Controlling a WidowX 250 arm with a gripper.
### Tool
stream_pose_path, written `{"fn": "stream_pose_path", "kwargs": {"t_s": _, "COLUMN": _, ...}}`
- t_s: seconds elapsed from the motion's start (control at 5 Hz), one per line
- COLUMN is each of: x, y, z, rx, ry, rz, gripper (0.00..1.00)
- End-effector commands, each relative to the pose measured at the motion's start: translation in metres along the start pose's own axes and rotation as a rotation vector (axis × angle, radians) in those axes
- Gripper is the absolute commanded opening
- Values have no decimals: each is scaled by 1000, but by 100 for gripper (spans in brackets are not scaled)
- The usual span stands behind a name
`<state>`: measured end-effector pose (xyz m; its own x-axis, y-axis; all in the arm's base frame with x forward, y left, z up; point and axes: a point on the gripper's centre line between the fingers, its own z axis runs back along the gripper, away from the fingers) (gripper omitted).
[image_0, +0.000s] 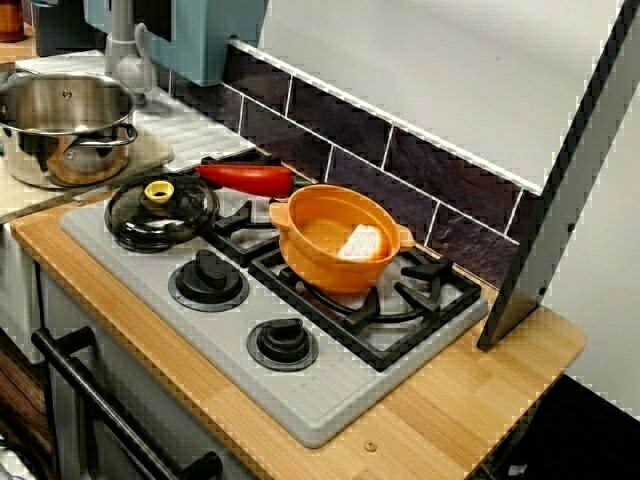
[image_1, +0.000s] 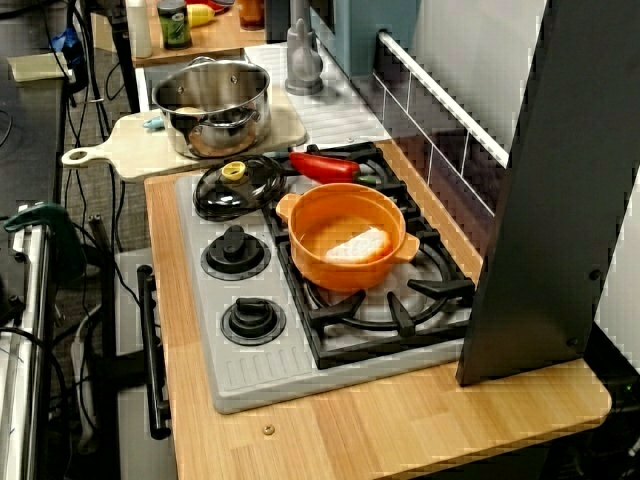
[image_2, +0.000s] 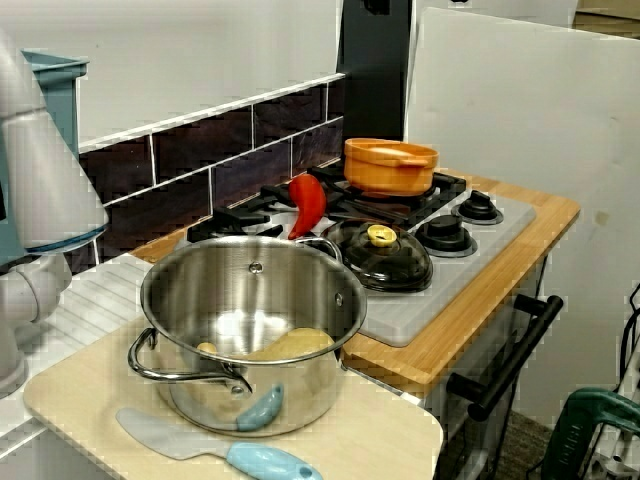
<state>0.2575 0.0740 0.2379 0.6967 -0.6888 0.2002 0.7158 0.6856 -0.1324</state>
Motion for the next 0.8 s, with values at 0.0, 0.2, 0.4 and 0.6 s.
{"fn": "stream_pose_path", "kwargs": {"t_s": 0.0, "x": 0, "y": 0, "z": 0, "rx": 0, "ry": 0, "rz": 0, "gripper": 100}}
{"fn": "stream_pose_path", "kwargs": {"t_s": 0.2, "x": 8, "y": -13, "z": -13, "rx": 21, "ry": 33, "rz": 8, "gripper": 100}}
{"fn": "stream_pose_path", "kwargs": {"t_s": 0.4, "x": 7, "y": -18, "z": -17, "rx": 40, "ry": 33, "rz": 58, "gripper": 100}}
{"fn": "stream_pose_path", "kwargs": {"t_s": 0.6, "x": 21, "y": -22, "z": -28, "rx": 79, "ry": 66, "rz": 246, "gripper": 100}}
